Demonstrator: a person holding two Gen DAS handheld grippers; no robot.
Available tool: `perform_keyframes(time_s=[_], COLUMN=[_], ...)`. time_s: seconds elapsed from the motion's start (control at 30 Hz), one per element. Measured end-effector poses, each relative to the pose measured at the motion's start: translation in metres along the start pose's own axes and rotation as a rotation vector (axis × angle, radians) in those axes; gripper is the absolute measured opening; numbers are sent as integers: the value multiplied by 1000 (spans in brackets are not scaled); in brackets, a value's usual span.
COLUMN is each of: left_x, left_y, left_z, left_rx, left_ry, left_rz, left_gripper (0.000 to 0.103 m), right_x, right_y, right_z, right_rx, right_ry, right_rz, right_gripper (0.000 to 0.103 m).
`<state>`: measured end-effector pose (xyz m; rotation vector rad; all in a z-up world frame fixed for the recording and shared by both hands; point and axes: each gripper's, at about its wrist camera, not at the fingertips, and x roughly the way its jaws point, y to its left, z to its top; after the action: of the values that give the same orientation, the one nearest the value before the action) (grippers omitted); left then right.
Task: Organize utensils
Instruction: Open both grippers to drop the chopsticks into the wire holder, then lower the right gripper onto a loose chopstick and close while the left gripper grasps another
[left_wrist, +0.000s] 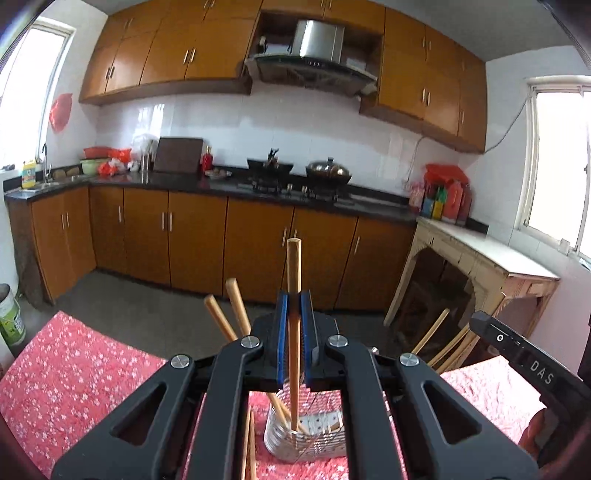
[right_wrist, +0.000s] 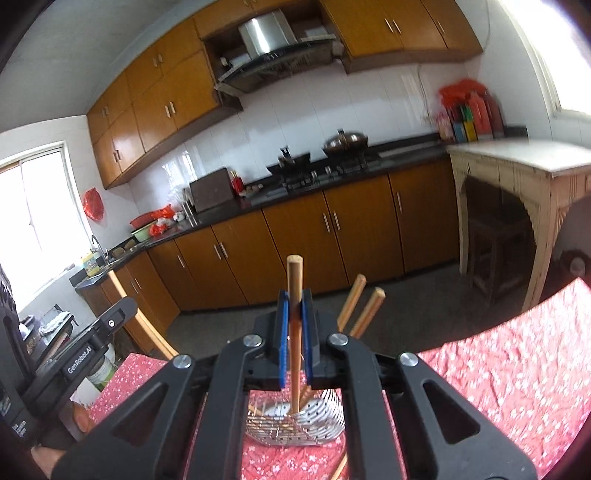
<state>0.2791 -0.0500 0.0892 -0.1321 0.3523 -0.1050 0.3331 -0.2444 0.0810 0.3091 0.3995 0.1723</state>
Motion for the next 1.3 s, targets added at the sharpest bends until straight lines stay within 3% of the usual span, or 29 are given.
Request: perform_keyframes(time_s=[0.17, 0.23, 0.3, 0.33, 0.37, 0.43, 0.77, 0.9, 1.03, 1.17, 1.3], left_x=[8, 7, 4, 1, -2, -11, -58, -70, -67, -59, -53], left_y=[6, 9, 12, 14, 15, 19, 43, 58, 74, 85, 93], left_z=[-5, -5, -4, -3, -1, 3, -3, -23, -64, -110, -143], left_rx=[15, 14, 12, 9, 3, -10, -9, 1, 31, 61, 61], left_ry=[34, 39, 39, 38, 34, 9, -13, 20, 127, 234, 325], left_rz=[19, 27, 31, 34, 36, 49, 89, 114, 134, 131, 110], left_gripper=[7, 7, 9, 15, 31, 46, 47, 47, 48, 48, 48], right_x=[5, 2, -5, -10, -15, -25, -71, -76, -65, -46, -27], right_y=[-10, -12, -17, -19, -21, -25, -37, -41, -47, -45, -33], right_z=[-9, -10, -8, -8, -8, -8, -38, -72, -118, -167, -204], right_rx=[19, 20, 22, 24, 26, 30, 30, 24, 27, 32, -1], right_ry=[20, 11, -4, -16, -28, -40, -23, 49, 176, 316, 405], right_rz=[-28, -50, -72, -90, -101, -111, -153, -181, -190, -161, -163], right_gripper=[12, 18, 30, 36, 38, 39, 41, 41, 41, 29, 28])
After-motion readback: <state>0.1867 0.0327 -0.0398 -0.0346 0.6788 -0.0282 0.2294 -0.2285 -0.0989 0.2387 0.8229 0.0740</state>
